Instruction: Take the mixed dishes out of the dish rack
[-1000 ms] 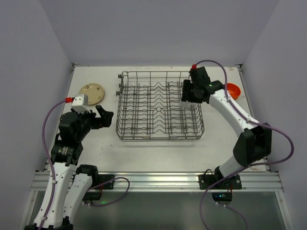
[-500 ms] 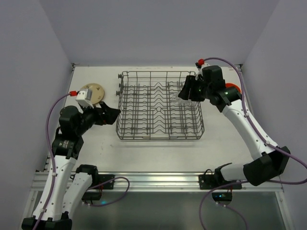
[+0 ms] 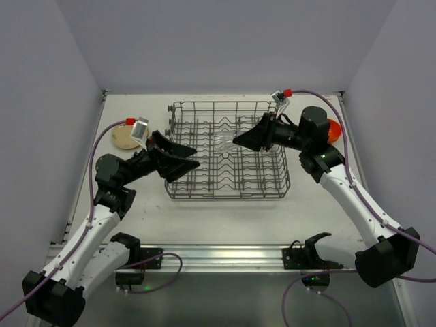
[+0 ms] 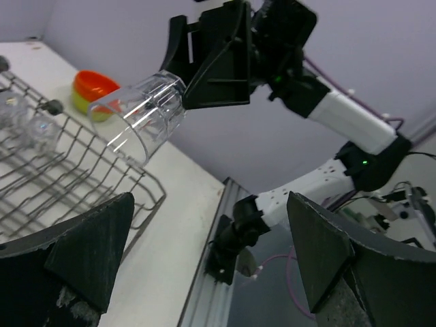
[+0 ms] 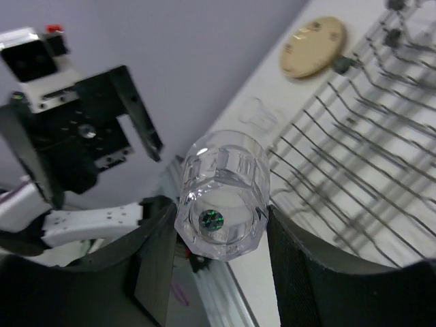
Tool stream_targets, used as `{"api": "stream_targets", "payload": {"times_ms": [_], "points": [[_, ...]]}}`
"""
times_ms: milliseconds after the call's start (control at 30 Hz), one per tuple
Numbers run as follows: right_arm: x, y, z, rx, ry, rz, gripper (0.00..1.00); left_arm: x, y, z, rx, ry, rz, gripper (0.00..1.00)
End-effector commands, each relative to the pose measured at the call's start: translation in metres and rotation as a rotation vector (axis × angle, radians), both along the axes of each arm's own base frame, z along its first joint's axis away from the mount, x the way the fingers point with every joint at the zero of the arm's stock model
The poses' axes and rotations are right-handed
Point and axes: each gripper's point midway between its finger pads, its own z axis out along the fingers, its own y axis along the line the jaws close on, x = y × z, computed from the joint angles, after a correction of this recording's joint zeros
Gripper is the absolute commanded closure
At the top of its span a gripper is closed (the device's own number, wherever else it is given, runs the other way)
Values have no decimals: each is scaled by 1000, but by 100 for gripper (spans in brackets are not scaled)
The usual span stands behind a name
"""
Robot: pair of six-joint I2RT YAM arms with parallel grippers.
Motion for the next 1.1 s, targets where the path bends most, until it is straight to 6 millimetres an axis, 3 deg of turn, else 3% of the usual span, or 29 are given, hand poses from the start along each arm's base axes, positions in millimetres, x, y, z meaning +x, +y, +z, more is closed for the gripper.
{"api": "stream_targets", "payload": {"times_ms": [0, 33, 100, 267, 467, 500, 567, 767, 867, 900, 967, 1000, 1033, 1067], "points": [[-39, 16, 61, 227, -147, 253, 77, -25, -12, 37, -123, -86, -126, 4], [-39, 18, 56, 239, -136, 271, 78, -23, -16, 42, -144, -99, -133, 4], [-47, 19, 63, 276, -159, 327, 78, -28, -26, 50, -160, -103, -166, 6], [-46, 22, 61, 299, -155, 364, 78, -21, -45, 51, -162, -76, -186, 14], [-52, 22, 58, 309, -158, 401, 78, -12, -51, 54, -166, -78, -170, 27], [-52, 22, 57, 308, -154, 402, 78, -11, -51, 56, -168, -80, -167, 34], [-53, 23, 54, 308, -155, 411, 78, -8, -51, 57, -167, -91, -154, 38], [-55, 26, 50, 320, -143, 431, 78, -1, -55, 59, -164, -89, -137, 74], [-57, 29, 49, 322, -140, 442, 78, 2, -59, 57, -161, -79, -138, 99], [-57, 30, 49, 324, -141, 446, 78, 2, -60, 56, -158, -75, -139, 100], [-59, 29, 48, 324, -151, 455, 69, 4, -61, 57, -148, -84, -126, 100], [-60, 29, 47, 322, -154, 459, 57, 10, -62, 48, -110, -39, -103, 100], [-58, 28, 44, 319, -147, 449, 4, 13, -59, 45, -75, -29, -69, 100], [-55, 26, 40, 309, -113, 426, 1, 30, -52, 60, -34, -102, 55, 100]]}}
